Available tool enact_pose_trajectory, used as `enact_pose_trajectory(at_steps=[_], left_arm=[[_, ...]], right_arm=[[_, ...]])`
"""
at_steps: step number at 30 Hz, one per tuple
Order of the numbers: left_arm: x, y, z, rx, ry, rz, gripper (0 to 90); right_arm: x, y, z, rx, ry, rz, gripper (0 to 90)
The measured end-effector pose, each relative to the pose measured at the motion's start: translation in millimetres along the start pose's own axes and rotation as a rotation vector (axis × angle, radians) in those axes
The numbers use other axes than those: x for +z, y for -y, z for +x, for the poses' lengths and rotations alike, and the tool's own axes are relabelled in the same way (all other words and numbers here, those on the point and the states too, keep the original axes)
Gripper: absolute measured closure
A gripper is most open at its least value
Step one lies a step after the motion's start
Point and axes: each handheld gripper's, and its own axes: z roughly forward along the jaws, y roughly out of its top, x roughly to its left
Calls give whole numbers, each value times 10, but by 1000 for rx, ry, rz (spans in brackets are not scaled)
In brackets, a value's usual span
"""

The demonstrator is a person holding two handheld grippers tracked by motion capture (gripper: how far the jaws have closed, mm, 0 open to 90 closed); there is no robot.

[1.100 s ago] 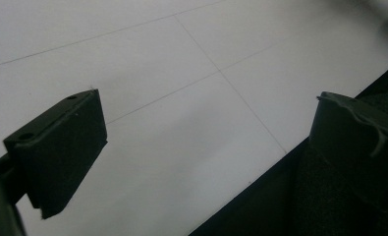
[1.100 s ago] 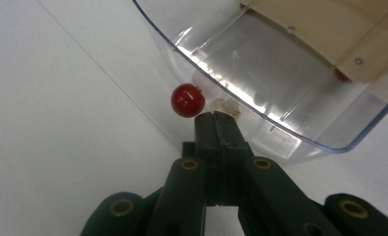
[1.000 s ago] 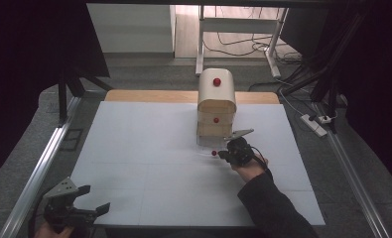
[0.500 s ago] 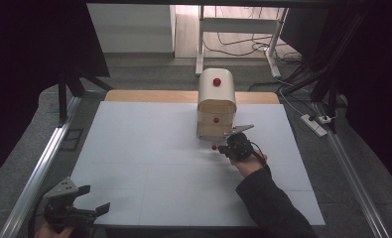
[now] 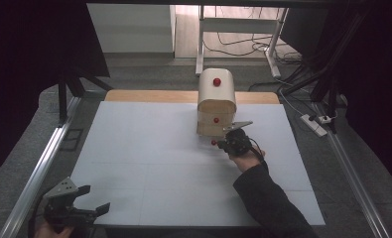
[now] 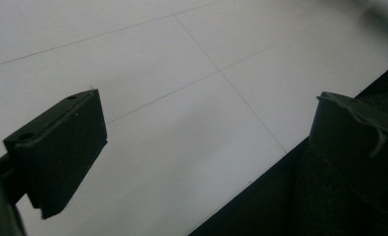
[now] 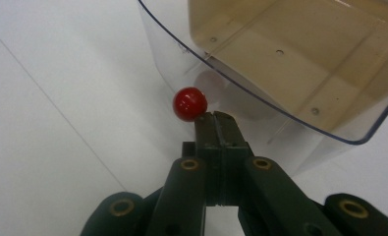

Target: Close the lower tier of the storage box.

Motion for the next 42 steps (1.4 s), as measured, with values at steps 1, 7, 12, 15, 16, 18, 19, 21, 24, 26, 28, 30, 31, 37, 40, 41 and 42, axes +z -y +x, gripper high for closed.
enact_pose_trajectory(at_steps=[1, 7, 12, 15, 16, 18, 19, 21, 24, 26, 28, 30, 31, 37, 40, 41, 42], left_arm=[[0, 0, 0, 0, 0, 0, 11], [1, 0, -1, 0, 0, 1, 11], [1, 0, 0, 0, 0, 1, 11], [1, -1, 0, 0, -1, 1, 11], [1, -1, 0, 1, -1, 2, 11], [1, -1, 0, 1, 0, 2, 11], [1, -1, 0, 1, 0, 2, 11], [1, -1, 0, 1, 0, 1, 11], [2, -1, -1, 2, -1, 2, 11], [2, -1, -1, 2, 0, 2, 11], [2, -1, 0, 1, -1, 2, 11], [2, -1, 0, 2, 0, 3, 11], [2, -1, -1, 2, 0, 3, 11], [2, -2, -1, 3, -1, 4, 11], [2, -2, -2, 3, -1, 4, 11], [2, -2, -2, 3, -1, 4, 11], [2, -2, -2, 3, -1, 4, 11]], right_arm=[[4, -4, -6, 2, 2, 1, 895], [37, -28, -42, 14, 8, -8, 895], [65, -52, -74, 23, 14, -12, 895], [79, -61, -87, 34, 17, -17, 895], [84, -64, -93, 34, 18, -17, 895], [92, -69, -101, 36, 20, -18, 895], [98, -72, -105, 36, 22, -21, 896], [106, -77, -113, 40, 25, -23, 895], [119, -85, -120, 51, 28, -27, 895], [124, -89, -127, 52, 32, -25, 895], [132, -93, -134, 52, 34, -29, 895], [137, -97, -135, 59, 36, -30, 895], [140, -97, -138, 59, 39, -31, 895], [160, -108, -148, 65, 49, -38, 896], [173, -112, -151, 71, 51, -45, 896], [175, -114, -151, 72, 54, -45, 895], [176, -114, -152, 72, 53, -46, 896]])
